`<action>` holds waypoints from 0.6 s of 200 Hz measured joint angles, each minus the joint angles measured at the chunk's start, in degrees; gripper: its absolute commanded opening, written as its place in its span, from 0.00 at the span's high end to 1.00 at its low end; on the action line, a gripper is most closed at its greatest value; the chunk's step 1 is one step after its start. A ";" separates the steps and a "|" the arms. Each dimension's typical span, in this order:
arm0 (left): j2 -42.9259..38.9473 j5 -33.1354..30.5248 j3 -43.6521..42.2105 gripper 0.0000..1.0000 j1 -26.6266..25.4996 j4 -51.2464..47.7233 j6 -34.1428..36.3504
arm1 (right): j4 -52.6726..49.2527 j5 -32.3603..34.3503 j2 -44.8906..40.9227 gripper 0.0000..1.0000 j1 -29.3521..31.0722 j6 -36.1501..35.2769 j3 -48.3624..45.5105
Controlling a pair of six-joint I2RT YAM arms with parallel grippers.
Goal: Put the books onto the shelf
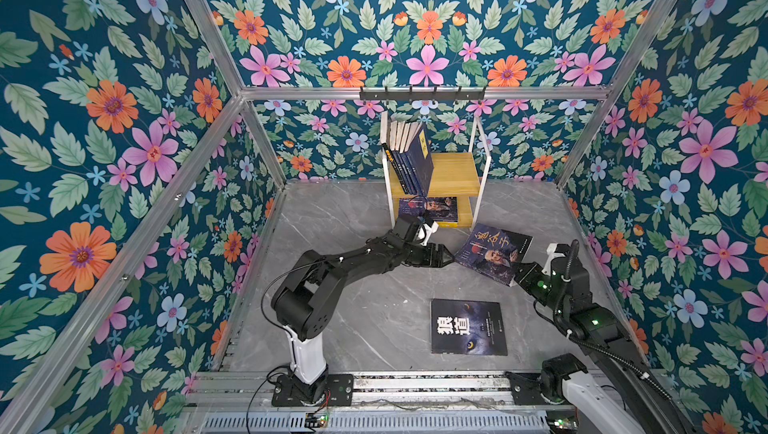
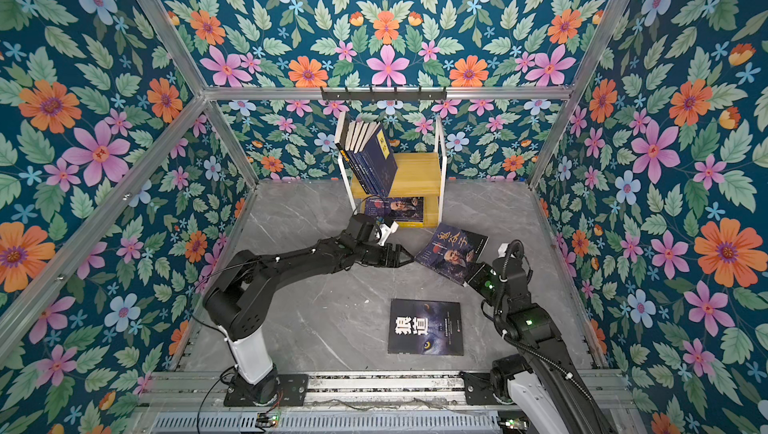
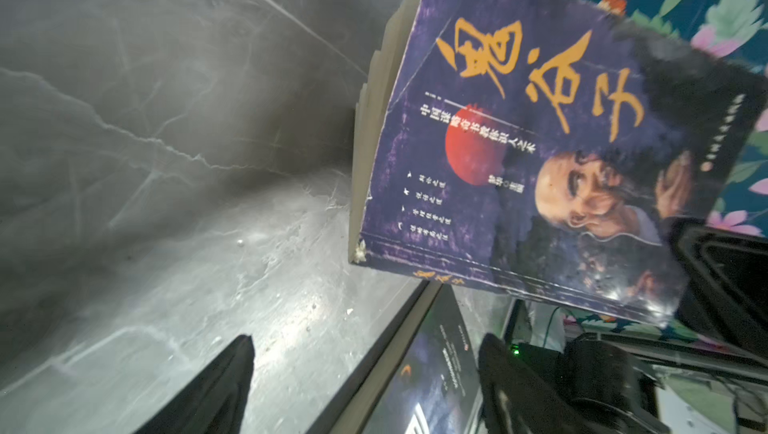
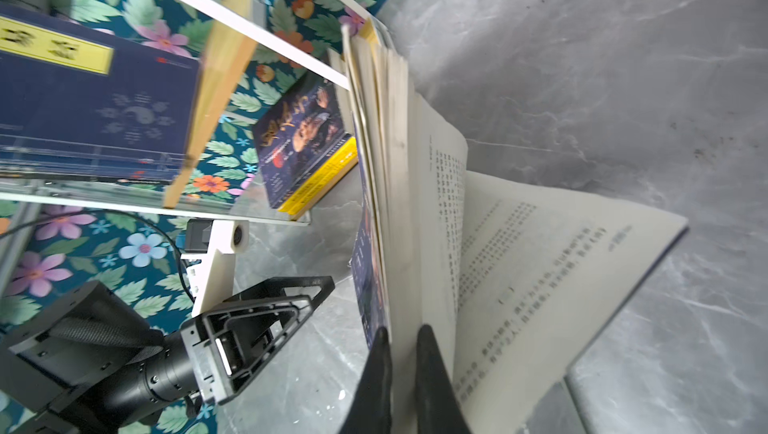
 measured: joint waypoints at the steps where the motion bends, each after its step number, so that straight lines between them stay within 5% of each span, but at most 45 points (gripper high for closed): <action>1: -0.15 0.04 -0.20 0.10 0.07 0.22 -0.11 | 0.00 0.00 -0.09 1.00 0.00 0.07 0.02; 120: -6.29 3.15 -11.15 0.02 -1.40 32.33 -31.17 | 10.34 -1.29 -4.07 1.00 0.02 16.61 -2.71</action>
